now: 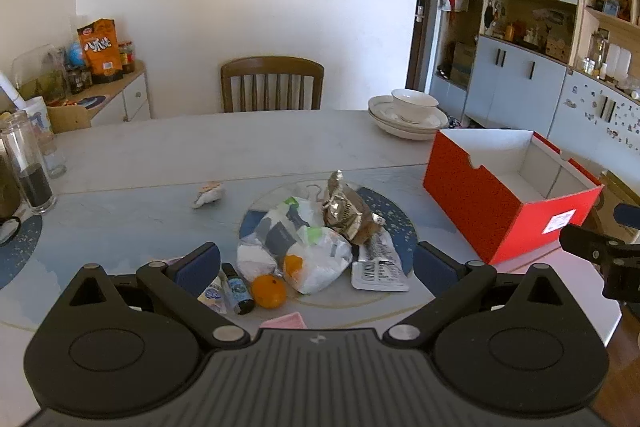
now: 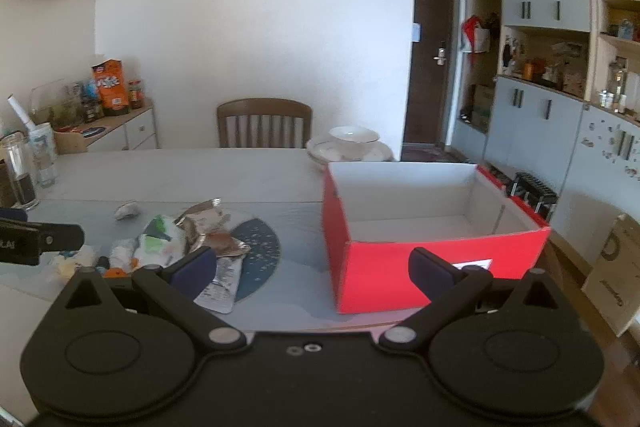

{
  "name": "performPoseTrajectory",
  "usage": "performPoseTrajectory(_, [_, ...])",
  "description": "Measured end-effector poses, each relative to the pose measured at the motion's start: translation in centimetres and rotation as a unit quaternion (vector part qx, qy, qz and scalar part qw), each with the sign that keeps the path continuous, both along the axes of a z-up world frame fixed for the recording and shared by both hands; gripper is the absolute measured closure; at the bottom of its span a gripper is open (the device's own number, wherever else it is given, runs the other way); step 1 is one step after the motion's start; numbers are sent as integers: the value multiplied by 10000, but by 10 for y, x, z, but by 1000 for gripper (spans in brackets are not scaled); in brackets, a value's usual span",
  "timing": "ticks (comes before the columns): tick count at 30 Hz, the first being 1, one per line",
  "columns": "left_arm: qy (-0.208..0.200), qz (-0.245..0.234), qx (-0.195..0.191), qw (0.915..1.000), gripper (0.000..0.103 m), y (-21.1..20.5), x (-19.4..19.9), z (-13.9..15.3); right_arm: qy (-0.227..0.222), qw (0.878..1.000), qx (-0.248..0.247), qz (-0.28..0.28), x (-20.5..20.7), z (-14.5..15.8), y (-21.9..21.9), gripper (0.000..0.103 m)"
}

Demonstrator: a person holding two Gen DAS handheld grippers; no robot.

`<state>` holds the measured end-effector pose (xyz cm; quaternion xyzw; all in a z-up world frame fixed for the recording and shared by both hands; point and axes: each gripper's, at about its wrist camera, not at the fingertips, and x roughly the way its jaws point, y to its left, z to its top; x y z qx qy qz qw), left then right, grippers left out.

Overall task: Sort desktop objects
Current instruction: 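Reach the right gripper to the silver snack bag and grasp it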

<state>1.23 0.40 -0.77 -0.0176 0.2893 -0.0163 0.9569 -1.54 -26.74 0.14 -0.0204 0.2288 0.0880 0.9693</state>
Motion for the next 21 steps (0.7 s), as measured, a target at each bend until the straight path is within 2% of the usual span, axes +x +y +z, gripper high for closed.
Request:
performPoseTrajectory(7, [-25,-36,61,10000,0,19,14,-8,50,10000,11,20,15,-5,17,0])
performPoseTrajectory(10, [46,-52,-93,9999,0,35,21,-12,148,9998,90,11,21,-6,26,0])
performPoseTrajectory(13, [62,9,18,10000,0,47,29,-20,119,9999,-12,108,27,-10,40,1])
performPoseTrajectory(21, [232,-464,299,9982,0,76,49,-43,300,9994,-131,79,46,-23,70,1])
